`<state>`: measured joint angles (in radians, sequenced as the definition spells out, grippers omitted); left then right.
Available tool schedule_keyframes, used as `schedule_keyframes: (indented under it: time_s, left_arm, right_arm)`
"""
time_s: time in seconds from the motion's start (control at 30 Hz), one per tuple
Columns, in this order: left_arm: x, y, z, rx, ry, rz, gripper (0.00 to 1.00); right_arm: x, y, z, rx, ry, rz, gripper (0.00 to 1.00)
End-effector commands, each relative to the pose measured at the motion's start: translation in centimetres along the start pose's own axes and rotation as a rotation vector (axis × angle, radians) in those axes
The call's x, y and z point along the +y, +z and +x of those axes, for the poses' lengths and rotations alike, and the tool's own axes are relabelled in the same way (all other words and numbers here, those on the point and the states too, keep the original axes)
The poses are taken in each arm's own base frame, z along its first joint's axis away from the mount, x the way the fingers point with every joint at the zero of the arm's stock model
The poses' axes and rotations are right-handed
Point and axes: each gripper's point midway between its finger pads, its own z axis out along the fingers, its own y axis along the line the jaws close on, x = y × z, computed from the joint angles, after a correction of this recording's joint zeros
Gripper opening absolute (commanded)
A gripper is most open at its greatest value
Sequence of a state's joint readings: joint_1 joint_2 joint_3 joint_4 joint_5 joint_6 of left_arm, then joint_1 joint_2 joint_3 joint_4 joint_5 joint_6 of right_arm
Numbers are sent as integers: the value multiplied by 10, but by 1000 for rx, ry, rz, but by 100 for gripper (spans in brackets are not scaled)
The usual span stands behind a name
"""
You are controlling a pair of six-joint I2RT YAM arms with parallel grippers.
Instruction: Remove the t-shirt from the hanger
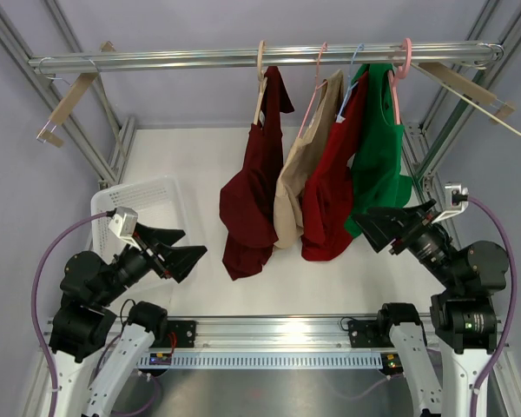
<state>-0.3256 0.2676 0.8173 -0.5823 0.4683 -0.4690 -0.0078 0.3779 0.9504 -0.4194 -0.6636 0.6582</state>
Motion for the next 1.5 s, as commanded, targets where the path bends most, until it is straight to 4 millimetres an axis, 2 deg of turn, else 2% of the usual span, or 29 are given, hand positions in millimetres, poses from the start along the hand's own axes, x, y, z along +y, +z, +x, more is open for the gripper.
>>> schedule_keyframes:
  time_s: [0.0, 0.1, 0.17, 0.23, 0.3, 0.33, 0.37, 0.4, 0.43, 0.47, 0.5, 0.53, 0.57, 0.6, 0.63, 0.67, 0.73, 0.77, 0.9, 0.93, 0.97, 1.03, 1.3, 1.47]
  left_arm:
    - [-13, -3, -11, -29, 26, 48, 99]
    - [-12, -3, -6, -20, 40, 57, 99]
    - [-8, -3, 2, -13, 39, 55, 99]
    - [-3, -1, 10, 0, 39, 50, 99]
    - [1, 0, 16, 8, 42, 48, 99]
    - [3, 1, 20, 17, 46, 45, 99]
    - [8, 3, 27, 34, 43, 42, 99]
    - [9, 4, 31, 44, 43, 44, 99]
    - [12, 5, 35, 58, 45, 42, 99]
    - [16, 7, 41, 72, 39, 37, 99]
    - [17, 8, 44, 81, 35, 36, 99]
    - [18, 8, 45, 84, 40, 38, 99]
    - [18, 8, 45, 84, 43, 38, 99]
    - [18, 8, 44, 81, 48, 38, 99]
    - [19, 8, 43, 78, 54, 31, 99]
    - [20, 8, 43, 79, 56, 28, 99]
    - [22, 10, 44, 83, 51, 20, 98]
    - [23, 11, 46, 89, 45, 19, 98]
    - [23, 10, 47, 84, 40, 19, 98]
    - [24, 10, 48, 81, 40, 16, 98]
    - [23, 9, 47, 75, 43, 18, 98]
    - [23, 9, 48, 76, 39, 20, 98]
    - [19, 8, 48, 68, 42, 40, 97]
    - [20, 8, 48, 67, 39, 39, 96]
  right_arm:
    - [20, 9, -17, 11, 31, -72, 80]
    - [37, 16, -39, -12, 38, -121, 79]
    - [44, 24, -56, -37, 40, -136, 78]
    - [46, 34, -65, -41, 42, -147, 78]
    - [50, 56, -63, 20, 62, -173, 77]
    - [44, 69, -68, -8, 20, -132, 77]
    - [63, 88, -51, 87, 26, -175, 77]
    - [66, 101, -47, 101, 3, -155, 78]
    - [64, 114, -54, 69, -58, -103, 78]
    - [72, 134, -55, 96, -77, -93, 78]
    - [84, 144, -48, 115, -94, -106, 78]
    - [79, 155, -57, 76, -134, -51, 78]
    - [80, 174, -59, 77, -145, -31, 77]
    - [77, 185, -60, 72, -158, 6, 76]
    - [67, 196, -66, 45, -187, 74, 73]
    - [62, 215, -63, 53, -205, 116, 72]
    - [48, 233, -66, 17, -244, 221, 72]
    - [41, 250, -63, 16, -258, 263, 71]
    - [17, 279, -65, -23, -305, 415, 68]
    - [24, 281, -77, -53, -307, 415, 67]
    - [15, 294, -62, -18, -328, 443, 67]
    - [12, 308, -54, 11, -357, 469, 67]
    - [-9, 329, -37, 28, -419, 581, 67]
    - [-17, 330, -30, 46, -441, 611, 56]
